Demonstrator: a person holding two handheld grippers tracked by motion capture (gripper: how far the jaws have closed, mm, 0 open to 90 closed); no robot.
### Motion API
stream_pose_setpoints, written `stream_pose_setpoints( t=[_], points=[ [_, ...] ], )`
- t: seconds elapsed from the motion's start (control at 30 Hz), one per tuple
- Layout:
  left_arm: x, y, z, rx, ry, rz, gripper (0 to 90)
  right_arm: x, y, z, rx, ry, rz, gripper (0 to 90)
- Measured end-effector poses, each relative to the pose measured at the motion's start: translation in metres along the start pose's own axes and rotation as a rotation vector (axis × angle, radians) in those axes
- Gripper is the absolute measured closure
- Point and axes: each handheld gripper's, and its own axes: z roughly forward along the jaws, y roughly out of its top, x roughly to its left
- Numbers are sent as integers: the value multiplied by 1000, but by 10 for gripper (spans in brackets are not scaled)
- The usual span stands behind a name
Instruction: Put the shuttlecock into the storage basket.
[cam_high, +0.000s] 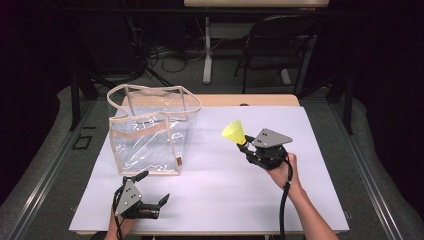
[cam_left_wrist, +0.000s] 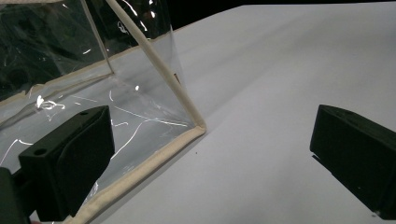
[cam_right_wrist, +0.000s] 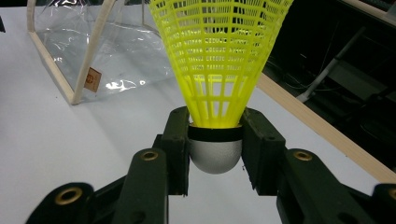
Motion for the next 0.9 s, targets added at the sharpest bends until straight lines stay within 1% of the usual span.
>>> stream_pose_setpoints(
  t=[0.63, 0.9],
  points=[
    [-1, 0, -1, -1, -3, 4, 0, -4, 26, 14, -8, 21, -31, 647],
    [-1, 0, -1, -2, -6, 2, 0, -6, 33, 20, -2, 29, -40, 647]
  ],
)
